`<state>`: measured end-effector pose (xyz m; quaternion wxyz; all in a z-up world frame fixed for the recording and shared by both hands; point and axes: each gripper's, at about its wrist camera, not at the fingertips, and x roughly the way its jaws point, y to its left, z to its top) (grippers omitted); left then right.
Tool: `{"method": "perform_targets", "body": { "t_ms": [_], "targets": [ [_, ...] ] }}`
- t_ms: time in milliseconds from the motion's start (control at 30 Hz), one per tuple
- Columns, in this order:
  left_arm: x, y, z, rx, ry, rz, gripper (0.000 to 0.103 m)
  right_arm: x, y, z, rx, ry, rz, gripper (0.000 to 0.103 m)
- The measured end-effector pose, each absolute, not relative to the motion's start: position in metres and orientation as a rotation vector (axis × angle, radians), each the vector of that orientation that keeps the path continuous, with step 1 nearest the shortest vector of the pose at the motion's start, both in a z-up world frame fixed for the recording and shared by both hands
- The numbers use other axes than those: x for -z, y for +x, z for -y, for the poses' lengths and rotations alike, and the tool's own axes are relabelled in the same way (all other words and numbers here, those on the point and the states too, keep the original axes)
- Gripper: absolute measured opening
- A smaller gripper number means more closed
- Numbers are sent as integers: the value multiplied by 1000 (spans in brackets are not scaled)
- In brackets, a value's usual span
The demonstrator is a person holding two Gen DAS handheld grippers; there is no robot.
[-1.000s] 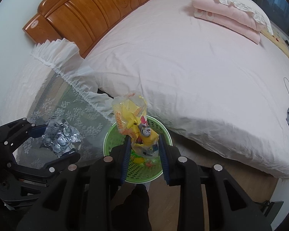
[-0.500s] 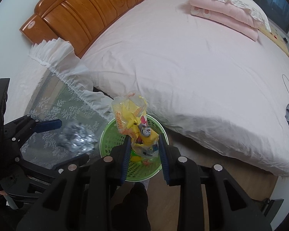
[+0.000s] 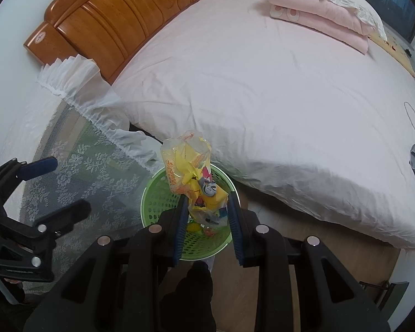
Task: Collect trash
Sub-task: 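Open the left tool to drop the blister pack while right tool drops the wrapper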
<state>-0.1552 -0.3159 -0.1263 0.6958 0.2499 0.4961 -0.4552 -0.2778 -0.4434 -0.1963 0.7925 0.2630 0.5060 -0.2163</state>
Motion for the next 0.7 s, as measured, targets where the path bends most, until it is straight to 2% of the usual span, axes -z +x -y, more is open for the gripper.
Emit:
{"method": "perform_targets", "body": {
  "t_ms": [567, 600, 667, 700],
  "targets": [
    [94, -115, 258, 877, 434, -1074, 95, 224, -245, 418, 393, 564, -1164, 31],
    [94, -113, 256, 872, 430, -1073, 95, 226, -242, 416, 387, 559, -1171, 35],
    [92, -112, 253, 866, 425, -1071, 95, 230, -238, 412, 385, 549, -1181, 51],
    [92, -111, 252, 864, 424, -1070, 95, 231, -235, 410, 397, 540, -1185, 72]
  ]
}}
